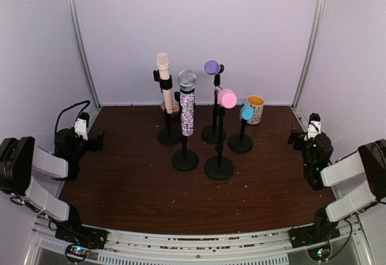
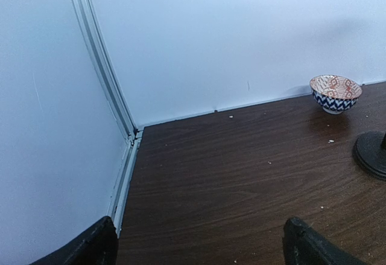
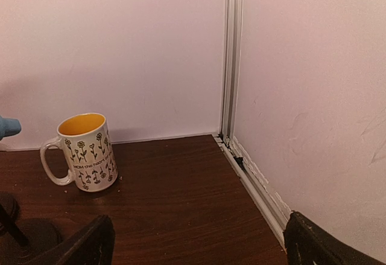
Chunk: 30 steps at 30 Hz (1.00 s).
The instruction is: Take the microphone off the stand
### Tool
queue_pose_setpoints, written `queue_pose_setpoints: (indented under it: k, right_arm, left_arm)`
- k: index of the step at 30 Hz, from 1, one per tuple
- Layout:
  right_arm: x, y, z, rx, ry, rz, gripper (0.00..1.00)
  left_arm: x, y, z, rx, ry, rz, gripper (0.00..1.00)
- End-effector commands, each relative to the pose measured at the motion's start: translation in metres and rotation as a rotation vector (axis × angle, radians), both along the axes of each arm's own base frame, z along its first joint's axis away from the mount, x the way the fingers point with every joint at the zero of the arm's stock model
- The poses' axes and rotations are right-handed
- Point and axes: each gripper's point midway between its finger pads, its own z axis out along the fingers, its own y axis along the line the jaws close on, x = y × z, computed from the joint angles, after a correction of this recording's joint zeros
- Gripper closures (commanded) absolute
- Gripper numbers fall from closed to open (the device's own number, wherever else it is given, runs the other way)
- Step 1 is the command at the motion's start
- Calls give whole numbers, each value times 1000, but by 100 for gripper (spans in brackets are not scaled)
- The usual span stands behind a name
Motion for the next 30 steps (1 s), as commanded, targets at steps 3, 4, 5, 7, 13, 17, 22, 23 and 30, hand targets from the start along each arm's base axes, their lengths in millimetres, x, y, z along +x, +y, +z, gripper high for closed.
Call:
queue_pose_setpoints:
  k: [3, 4, 5, 7, 13, 17, 22, 23, 30]
  right_arm:
    - [0, -4, 2, -1, -2, -20, 0]
    - [0, -4, 2, -1, -3, -21, 0]
    - [1, -4, 2, -1, -4, -20, 0]
    - [0, -10, 2, 10, -5, -52, 0]
    - [-7, -27, 5, 50, -13, -155, 0]
    - [-3, -33, 29, 48, 47, -231, 0]
    - [-7, -20, 72, 87, -16, -138, 0]
    - [-9, -16, 77, 91, -29, -120, 0]
    - [-7, 36, 128, 48, -18, 144, 0]
  left_arm:
    - [1, -2, 13, 1, -55, -8, 2]
    - [1, -2, 13, 2, -55, -7, 2]
    - [1, -2, 14, 1, -56, -9, 2]
    - [2, -2, 13, 0, -55, -9, 2]
    - [1, -2, 13, -1, -54, -5, 2]
    - [5, 1, 24, -10, -58, 3, 2]
    - [29, 6, 60, 12, 134, -2, 2]
    - [32, 6, 62, 16, 175, -10, 2]
    - [4, -22, 70, -11, 486, -186, 2]
